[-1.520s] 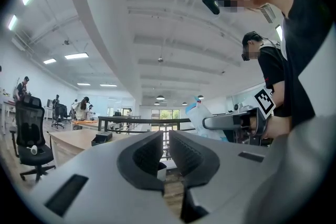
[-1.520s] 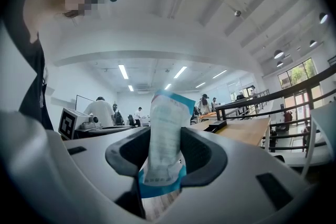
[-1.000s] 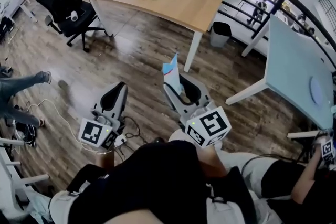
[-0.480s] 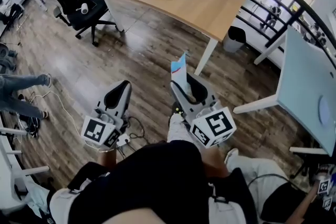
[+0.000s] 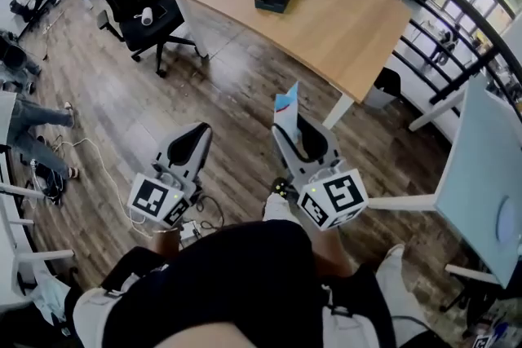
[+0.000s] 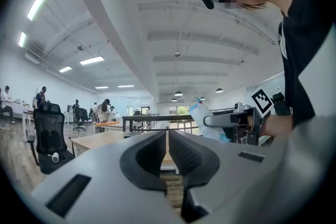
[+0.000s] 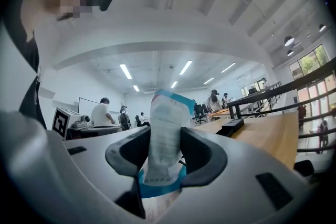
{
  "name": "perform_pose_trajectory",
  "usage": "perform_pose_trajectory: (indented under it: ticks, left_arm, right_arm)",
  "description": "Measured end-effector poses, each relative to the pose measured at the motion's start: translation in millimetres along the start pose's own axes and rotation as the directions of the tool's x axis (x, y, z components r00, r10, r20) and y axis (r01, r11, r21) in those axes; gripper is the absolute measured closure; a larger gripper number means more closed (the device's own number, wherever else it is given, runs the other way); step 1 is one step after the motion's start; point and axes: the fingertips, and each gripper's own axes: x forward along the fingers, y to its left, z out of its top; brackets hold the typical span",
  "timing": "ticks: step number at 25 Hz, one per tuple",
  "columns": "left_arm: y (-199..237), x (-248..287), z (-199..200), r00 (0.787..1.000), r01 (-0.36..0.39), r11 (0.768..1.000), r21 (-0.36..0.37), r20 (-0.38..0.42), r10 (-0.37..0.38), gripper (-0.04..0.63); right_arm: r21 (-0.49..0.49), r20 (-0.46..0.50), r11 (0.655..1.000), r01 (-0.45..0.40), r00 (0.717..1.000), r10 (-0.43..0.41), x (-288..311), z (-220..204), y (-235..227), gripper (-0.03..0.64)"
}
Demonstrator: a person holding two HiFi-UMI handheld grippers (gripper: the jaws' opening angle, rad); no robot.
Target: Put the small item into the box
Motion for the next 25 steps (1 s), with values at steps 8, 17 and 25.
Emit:
perform_pose_trajectory:
  ticks: [8, 17, 25]
  left_arm:
    - [38, 67, 13, 0.999, -0.05, 0.999, -0.004, 0.008, 0.05, 0.571]
    - [62, 134, 8, 0.998, -0.068, 0.998, -0.005, -0.002, 0.068, 0.571]
    - [79, 151, 0, 0.994, -0.111, 0.994, -0.007, -0.02, 0.11, 0.571]
  right_arm:
    - [-0.002, -0.001, 0.998, -0.065, 0.998, 0.065, 53, 23, -53, 0.443]
    - [0.011, -0.013, 0.997, -0.082, 0.997, 0.082, 95, 25, -118, 0.443]
    - [0.025, -0.028, 0.992, -0.125, 0.992, 0.125, 123, 20, -140, 0.443]
